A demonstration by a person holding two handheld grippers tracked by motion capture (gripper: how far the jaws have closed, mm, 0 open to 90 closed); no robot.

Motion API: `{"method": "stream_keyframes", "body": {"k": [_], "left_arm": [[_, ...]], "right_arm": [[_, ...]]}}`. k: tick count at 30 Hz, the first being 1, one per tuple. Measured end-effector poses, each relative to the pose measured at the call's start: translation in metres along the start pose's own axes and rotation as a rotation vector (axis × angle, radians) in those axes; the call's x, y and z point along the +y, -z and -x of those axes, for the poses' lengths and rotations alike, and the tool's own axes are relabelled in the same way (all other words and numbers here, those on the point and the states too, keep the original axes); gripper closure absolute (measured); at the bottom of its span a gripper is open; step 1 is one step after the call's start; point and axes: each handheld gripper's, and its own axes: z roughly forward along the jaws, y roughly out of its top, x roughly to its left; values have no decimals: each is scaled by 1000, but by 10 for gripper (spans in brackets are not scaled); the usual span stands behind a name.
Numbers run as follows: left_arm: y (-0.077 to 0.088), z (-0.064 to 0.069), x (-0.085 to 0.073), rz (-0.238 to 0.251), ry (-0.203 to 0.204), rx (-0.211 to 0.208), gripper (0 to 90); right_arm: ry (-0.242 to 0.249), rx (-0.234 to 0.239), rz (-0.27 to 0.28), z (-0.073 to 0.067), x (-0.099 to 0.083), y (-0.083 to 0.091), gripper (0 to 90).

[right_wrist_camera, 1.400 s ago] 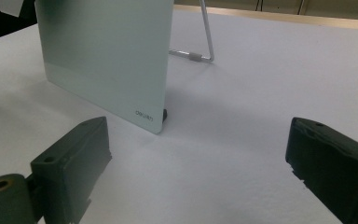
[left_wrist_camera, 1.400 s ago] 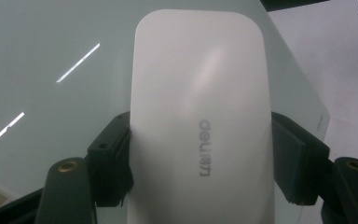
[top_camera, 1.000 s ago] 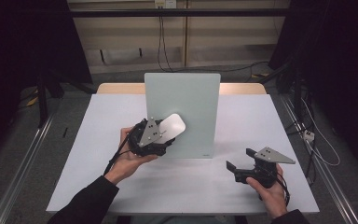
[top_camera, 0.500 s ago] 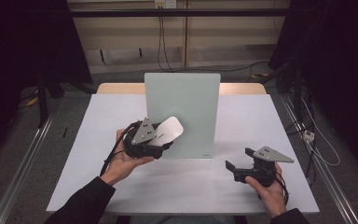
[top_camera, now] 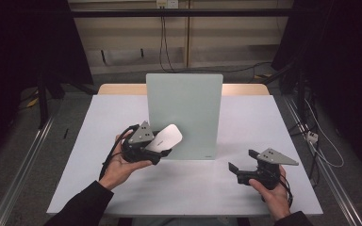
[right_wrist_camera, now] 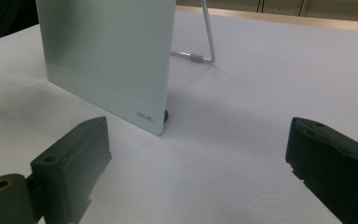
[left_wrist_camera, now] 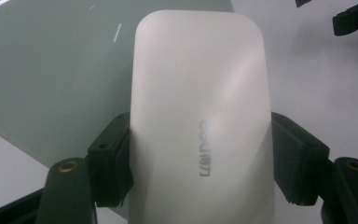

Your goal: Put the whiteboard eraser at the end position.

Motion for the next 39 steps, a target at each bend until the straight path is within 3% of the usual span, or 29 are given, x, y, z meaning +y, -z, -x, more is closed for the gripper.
{"method": "stream_keyframes", "body": {"k": [7,19,26,31,39], "left_arm": [[2,1,-2,-26,18,-58,311],[-11,18,0,-143,-48,-120,311],[-26,28,-2,-181,-29,-213,311],[-40,37,0,-237,-72,-227,311],[-58,46,1,-288,-60,-244,311]], "right_arm": [[-6,-3,-8,0,0,-3,64],[2,6,-2,0,-1,0,64],[-1,5,-2,-1,0,0,62],[-4,5,0,0,0,0,62],[-1,7,-1,-1,0,0,62]]}}
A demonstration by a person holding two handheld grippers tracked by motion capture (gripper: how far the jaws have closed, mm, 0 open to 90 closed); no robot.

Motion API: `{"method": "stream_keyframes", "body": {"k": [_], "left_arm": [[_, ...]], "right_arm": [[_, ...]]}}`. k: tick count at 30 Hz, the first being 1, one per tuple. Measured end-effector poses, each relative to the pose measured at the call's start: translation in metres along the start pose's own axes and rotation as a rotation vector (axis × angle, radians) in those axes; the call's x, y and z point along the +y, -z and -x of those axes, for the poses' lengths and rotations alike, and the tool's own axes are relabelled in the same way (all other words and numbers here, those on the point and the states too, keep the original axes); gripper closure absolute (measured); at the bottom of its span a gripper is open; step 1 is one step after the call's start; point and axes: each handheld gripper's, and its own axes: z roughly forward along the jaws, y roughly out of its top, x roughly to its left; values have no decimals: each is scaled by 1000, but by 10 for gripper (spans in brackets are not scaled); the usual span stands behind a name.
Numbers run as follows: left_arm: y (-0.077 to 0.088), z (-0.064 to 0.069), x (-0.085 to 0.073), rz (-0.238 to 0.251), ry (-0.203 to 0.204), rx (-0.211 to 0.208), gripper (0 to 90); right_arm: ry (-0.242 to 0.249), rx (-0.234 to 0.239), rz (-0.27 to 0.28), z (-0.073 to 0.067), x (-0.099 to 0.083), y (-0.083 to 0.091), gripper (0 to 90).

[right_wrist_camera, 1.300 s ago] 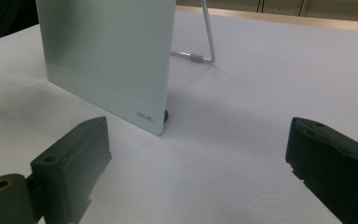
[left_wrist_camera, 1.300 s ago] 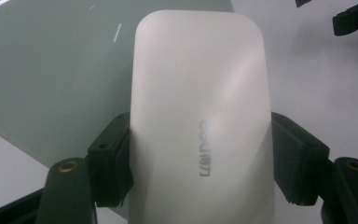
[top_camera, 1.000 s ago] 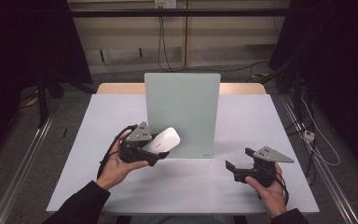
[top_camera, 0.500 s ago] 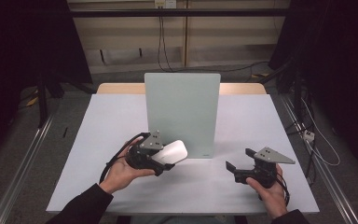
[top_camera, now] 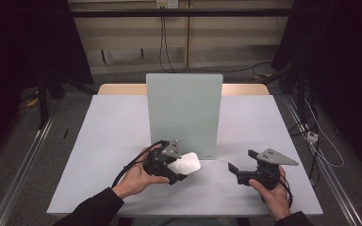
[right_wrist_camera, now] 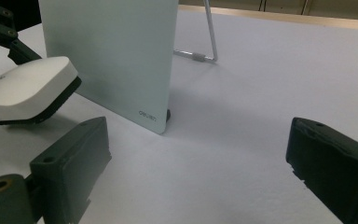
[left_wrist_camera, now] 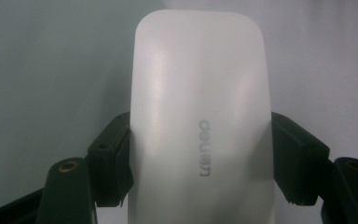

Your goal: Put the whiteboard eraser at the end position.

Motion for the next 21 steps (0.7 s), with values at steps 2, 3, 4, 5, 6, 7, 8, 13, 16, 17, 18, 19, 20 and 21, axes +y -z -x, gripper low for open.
{"method": "stream_keyframes", "body": {"k": [2,3,4,5,6,7,8,13,16,17,18,19,20,21], "left_arm": [[-3,0,0,-16,5,-3,311],[-5,-1,0,-21,7,-4,311],[-7,-1,0,-28,10,-6,311],[-8,-1,0,-32,11,-9,311],[-9,-1,0,-40,10,-12,311],[-10,0,0,-48,9,-17,311],[-11,2,0,-50,7,-14,311],[-14,4,-1,-61,-6,-18,311],[-20,4,-3,-75,-5,-16,311],[-20,4,-3,-79,-11,-16,310],[-21,4,-2,-76,-15,-17,311],[-21,5,-2,-77,-19,-18,310],[-21,5,-2,-80,-20,-15,310],[-22,5,-2,-79,-20,-14,310]], "right_arm": [[0,2,-2,0,0,0,62],[0,2,-2,0,0,0,62],[0,2,-3,0,0,0,61],[-2,0,-1,0,0,0,61],[1,-1,-2,0,0,0,62],[0,0,-2,0,0,0,61],[0,1,-3,0,0,0,62],[0,0,-3,0,0,0,61],[1,1,-2,0,0,0,62],[1,3,-3,0,0,0,62],[1,2,-3,0,0,0,62],[0,2,-2,0,0,-1,62],[0,2,-1,0,0,-1,62],[0,2,-2,0,0,0,62]]}}
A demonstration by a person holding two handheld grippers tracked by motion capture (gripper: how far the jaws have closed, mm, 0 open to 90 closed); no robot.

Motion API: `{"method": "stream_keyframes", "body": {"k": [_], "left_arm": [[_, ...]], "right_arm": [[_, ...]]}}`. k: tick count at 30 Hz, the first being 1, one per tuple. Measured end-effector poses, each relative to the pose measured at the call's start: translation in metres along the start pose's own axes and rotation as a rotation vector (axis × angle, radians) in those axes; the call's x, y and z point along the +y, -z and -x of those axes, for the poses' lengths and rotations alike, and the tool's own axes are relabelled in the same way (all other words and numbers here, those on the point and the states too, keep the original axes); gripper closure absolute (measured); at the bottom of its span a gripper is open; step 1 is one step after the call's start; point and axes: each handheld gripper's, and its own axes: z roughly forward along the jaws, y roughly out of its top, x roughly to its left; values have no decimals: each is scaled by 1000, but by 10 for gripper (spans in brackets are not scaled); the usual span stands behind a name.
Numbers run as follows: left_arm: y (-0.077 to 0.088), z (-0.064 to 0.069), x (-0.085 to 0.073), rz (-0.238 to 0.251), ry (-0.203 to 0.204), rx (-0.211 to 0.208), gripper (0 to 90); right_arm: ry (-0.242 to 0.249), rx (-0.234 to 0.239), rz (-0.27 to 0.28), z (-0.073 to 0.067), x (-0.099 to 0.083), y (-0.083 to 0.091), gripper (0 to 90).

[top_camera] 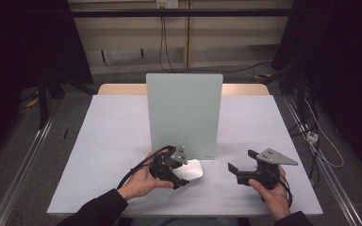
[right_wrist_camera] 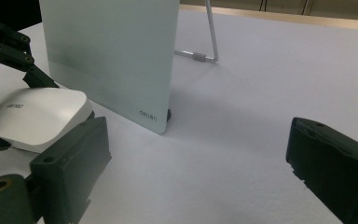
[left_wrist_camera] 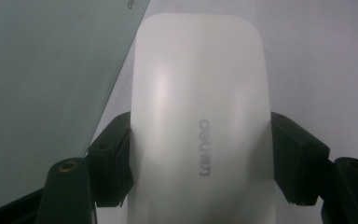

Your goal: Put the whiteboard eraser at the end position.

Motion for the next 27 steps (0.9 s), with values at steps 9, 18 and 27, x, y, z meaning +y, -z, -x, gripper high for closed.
{"method": "stream_keyframes", "body": {"k": [9,18,27], "left_arm": [[-8,0,1,-9,-5,-1,309],[-10,-2,-3,16,22,-6,305],[-11,-1,-5,24,20,13,292]], "right_arm": [[4,0,-6,0,0,0,61],[0,1,-5,0,0,-1,62],[1,4,-6,0,0,-1,62]]}}
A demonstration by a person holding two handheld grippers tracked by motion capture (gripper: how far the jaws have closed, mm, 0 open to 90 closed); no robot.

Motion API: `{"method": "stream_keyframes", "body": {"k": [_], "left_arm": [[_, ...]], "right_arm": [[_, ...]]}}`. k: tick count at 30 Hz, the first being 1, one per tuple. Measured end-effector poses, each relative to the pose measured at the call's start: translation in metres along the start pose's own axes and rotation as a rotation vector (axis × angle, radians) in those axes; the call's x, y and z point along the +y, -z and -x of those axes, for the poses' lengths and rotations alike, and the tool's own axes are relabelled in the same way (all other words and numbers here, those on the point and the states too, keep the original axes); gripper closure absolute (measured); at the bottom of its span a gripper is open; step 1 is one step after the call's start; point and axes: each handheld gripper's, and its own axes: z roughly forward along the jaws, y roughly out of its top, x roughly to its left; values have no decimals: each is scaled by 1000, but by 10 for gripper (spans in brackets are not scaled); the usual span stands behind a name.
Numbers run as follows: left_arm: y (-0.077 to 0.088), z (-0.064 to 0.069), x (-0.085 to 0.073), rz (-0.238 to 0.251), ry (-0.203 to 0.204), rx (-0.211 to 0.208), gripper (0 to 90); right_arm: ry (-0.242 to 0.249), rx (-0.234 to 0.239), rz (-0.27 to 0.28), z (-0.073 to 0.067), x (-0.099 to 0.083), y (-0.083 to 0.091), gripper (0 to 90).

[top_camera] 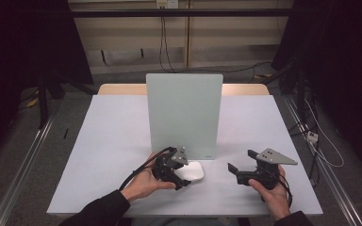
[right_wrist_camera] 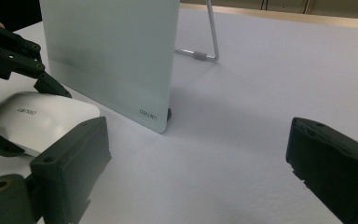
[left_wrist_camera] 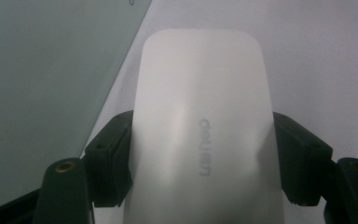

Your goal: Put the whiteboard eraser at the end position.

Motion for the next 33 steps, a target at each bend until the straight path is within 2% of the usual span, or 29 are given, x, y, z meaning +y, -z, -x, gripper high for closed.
{"method": "stream_keyframes", "body": {"k": [2,3,4,7,9,14,17,18,19,21,26,29,33], "left_arm": [[-2,1,-2,4,23,-12,230],[-3,1,-3,2,21,-12,195],[-3,3,-3,10,17,2,193],[-2,2,-3,22,22,3,146],[-1,2,-3,39,23,17,123],[5,-1,-3,102,66,39,68],[9,-3,-4,135,97,31,63],[12,-4,-4,131,96,48,63],[13,-4,-5,156,99,28,63],[16,-5,-5,174,93,35,69],[26,-6,-6,213,112,56,69],[34,-9,-8,269,135,32,69],[40,-10,-9,299,147,80,68]], "right_arm": [[1,0,0,0,0,0,62],[4,1,0,0,0,0,62],[7,2,1,0,0,0,62],[8,2,-1,0,0,0,62],[9,2,2,-1,0,1,62],[4,2,3,0,0,1,62],[9,4,2,-1,0,1,62],[9,4,2,-1,0,0,62],[9,4,2,-1,0,0,62],[6,5,0,0,0,0,62],[4,10,3,0,0,-1,62],[7,9,3,0,0,0,62],[4,6,3,0,0,0,62]]}}
